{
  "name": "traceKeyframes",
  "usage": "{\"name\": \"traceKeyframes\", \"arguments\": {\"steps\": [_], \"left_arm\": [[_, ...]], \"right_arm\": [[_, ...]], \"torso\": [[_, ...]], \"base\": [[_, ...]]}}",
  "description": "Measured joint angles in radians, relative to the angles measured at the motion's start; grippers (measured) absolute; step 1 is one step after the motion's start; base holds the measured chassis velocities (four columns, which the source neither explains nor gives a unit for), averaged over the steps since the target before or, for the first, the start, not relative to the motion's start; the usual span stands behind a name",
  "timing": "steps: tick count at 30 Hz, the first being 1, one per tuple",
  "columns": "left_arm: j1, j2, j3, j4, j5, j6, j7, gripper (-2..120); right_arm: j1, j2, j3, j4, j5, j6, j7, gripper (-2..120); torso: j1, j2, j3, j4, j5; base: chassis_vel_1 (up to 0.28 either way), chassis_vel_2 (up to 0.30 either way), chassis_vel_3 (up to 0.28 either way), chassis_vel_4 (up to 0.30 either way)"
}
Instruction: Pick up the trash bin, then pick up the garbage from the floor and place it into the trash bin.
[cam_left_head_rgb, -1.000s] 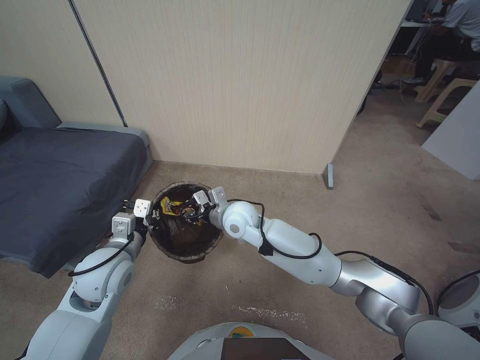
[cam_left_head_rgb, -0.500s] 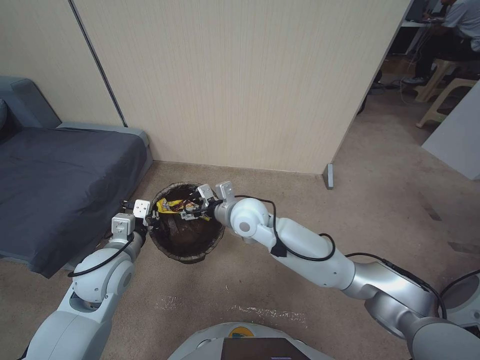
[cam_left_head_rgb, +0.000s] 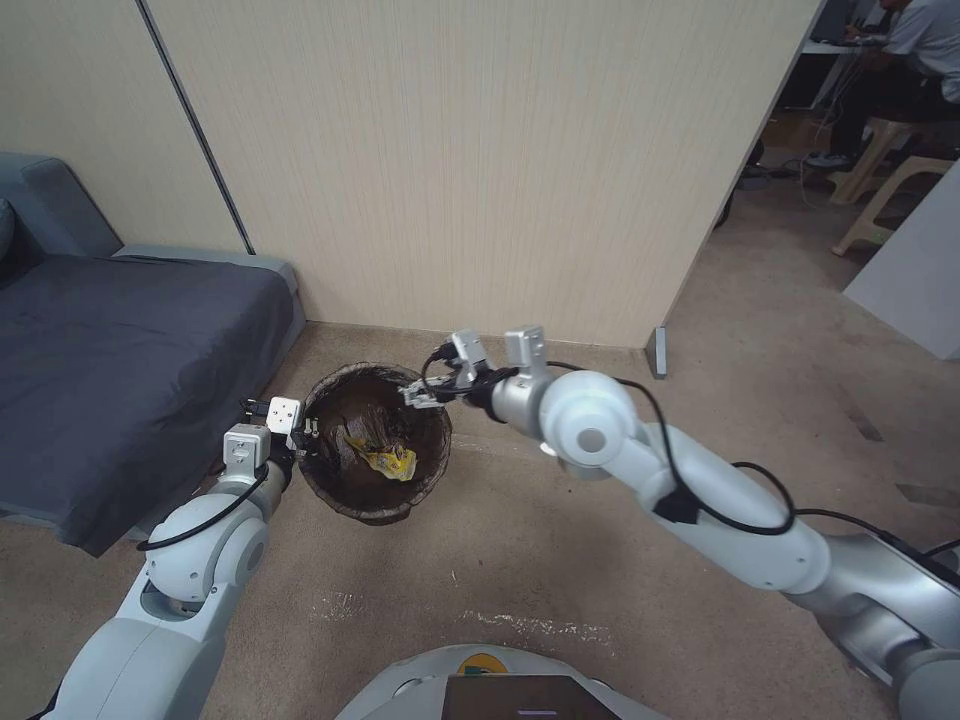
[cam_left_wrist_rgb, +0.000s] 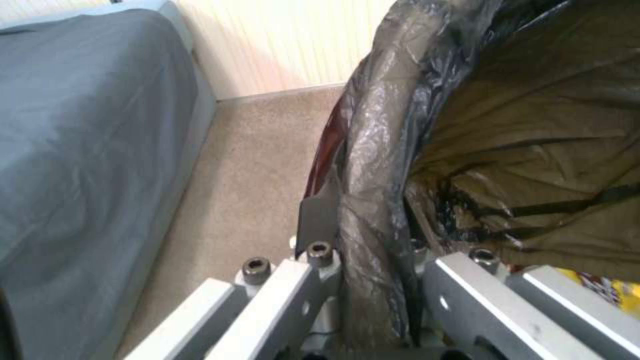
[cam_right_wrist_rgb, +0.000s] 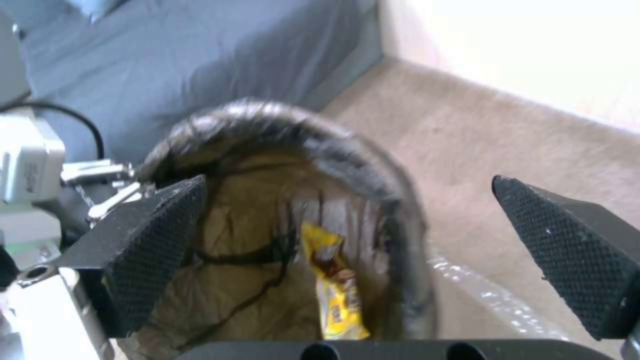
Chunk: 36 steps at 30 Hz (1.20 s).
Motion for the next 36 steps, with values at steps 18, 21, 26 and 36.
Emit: {"name": "traceKeyframes", "arguments": {"steps": [18,21,26,36], "left_arm": [[0.002,-0.002,0.003,0.005,-0.001,0.0,0.002,0],[0.005,-0.002,-0.003,0.001,-0.01,0.0,-0.001,0],[0.023,-0.011,-0.029,-0.022,-0.041,0.0,-0.015,0],[0.047,-0.045,-0.033,-0.047,-0.044,0.0,-0.031,0]], "right_arm": [[-0.376,-0.146,0.396,0.142,-0.152,0.049,-0.048,100],[-0.438,-0.124,0.454,0.145,-0.195,0.057,-0.05,100],[-0.703,-0.013,0.752,0.143,-0.611,0.259,-0.269,100],[-1.018,0.264,0.948,0.147,-1.004,0.539,-0.372,100]], "torso": [[0.0,0.0,0.0,0.0,-0.0002],[0.0,0.0,0.0,0.0002,0.0],[0.0,0.0,0.0,-0.0001,0.0001],[0.0,0.0,0.0,-0.0002,-0.0001]], "base": [[0.0,0.0,0.0,0.0],[0.0,0.0,0.0,0.0],[0.0,0.0,0.0,0.0],[0.0,0.0,0.0,0.0]]}}
